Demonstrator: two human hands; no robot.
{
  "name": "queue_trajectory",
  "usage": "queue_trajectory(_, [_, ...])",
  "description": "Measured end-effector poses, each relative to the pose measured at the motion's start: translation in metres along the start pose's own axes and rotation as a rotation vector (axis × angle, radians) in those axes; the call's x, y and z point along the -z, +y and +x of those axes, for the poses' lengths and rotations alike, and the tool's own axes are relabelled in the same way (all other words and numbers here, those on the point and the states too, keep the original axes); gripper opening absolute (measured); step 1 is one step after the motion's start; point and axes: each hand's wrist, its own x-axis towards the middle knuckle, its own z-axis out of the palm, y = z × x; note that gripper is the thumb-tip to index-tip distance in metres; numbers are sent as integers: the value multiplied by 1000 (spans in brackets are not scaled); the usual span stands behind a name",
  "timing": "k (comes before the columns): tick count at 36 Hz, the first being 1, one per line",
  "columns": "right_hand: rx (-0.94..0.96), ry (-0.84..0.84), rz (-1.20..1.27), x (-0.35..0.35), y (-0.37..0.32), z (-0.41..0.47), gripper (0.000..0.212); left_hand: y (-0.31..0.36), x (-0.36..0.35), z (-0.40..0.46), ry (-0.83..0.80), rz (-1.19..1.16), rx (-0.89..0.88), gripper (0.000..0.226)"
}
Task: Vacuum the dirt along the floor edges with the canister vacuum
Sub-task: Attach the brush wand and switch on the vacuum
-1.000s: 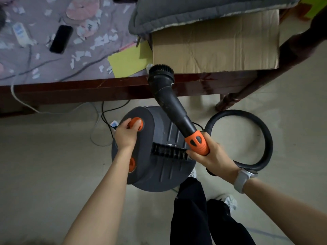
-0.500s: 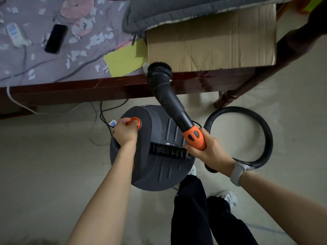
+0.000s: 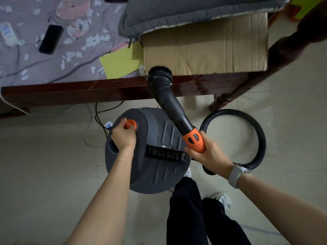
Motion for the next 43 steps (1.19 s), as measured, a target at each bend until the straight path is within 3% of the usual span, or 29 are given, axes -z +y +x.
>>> queue_trajectory(6, [-21,-10,21,9,7,-11,29,-7,4,-1,-42,32,-49,40])
queue_trajectory(10, [-71,30,21,22,17,-32,26,4,-3,-24,28,74,-83,44])
queue_trajectory(15, [-128,101,38,45,31,-69,31,12,-33,-85,7,119,-340,45])
queue_trajectory(20, [-204,238,97,77,49,-106,34,27,-74,-152,-259,156,-500,40])
queue_trajectory(25, [-289,425,232,116,76,-147,22,47,-117,-208,-522,298,-556,36])
queue_trajectory(35, [-396,1133,751,255,156,-209,16,87,-226,-342,-927,573,-699,33])
queue_trajectory(38, [-340,1245,979,315,173,-217,16,102,-259,-390,-1031,599,-734,33])
queue_trajectory(43, [-164,1316,1192,417,187,-222,16,140,-314,-454,-1074,572,-832,46])
